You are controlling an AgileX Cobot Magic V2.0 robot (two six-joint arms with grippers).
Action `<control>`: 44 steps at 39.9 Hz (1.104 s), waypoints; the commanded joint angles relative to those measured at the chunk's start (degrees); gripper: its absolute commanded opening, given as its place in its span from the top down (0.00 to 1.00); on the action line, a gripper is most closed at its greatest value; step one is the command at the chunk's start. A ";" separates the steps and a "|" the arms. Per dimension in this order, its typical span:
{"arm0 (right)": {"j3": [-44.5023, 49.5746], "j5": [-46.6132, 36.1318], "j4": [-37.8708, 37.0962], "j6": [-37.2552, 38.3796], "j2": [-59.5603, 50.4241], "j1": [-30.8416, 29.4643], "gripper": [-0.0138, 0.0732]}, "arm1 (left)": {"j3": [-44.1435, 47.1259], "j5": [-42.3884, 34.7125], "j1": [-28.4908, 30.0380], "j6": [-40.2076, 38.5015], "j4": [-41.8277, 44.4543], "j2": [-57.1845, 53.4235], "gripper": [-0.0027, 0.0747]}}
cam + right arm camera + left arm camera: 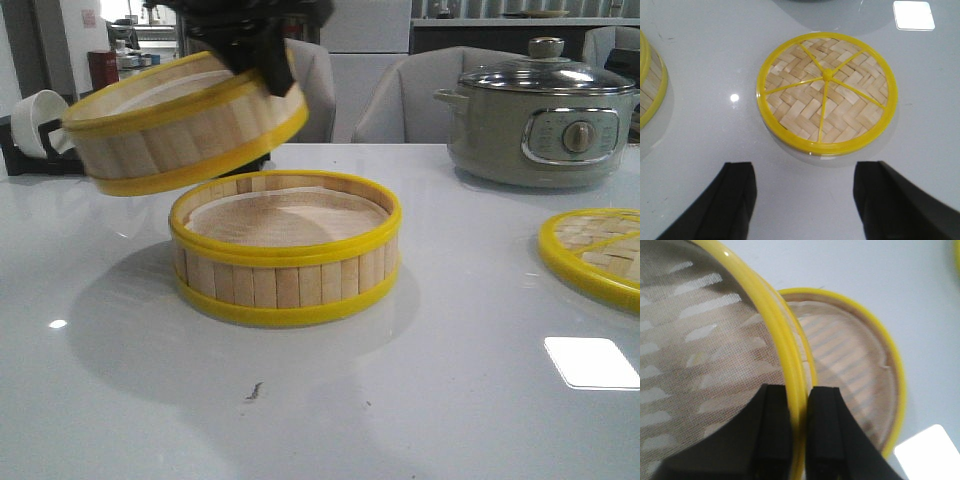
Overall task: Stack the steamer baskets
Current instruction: 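Lift the basket with the left gripper over the center basket, then lower the basket onto the center basket, open left gripper, withdraw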
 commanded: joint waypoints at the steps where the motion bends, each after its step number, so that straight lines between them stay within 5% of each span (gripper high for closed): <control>1: -1.85 -3.84 -0.61 -0.18 -0.16 -0.02 0.23 | -2.90 -3.07 -3.78 0.08 1.46 -2.14 0.85; 13: -1.85 -4.04 -0.61 -0.18 -0.16 -0.02 0.23 | -3.54 -2.69 -9.61 0.34 1.82 3.24 0.85; 39: -1.85 -3.97 -0.61 -0.18 -0.16 -0.02 0.23 | -3.54 -3.78 -9.71 0.34 1.58 5.90 0.85; 44: -1.85 -3.97 -0.61 -0.18 -0.16 -0.02 0.23 | -3.54 -3.78 -9.71 0.34 1.58 5.90 0.77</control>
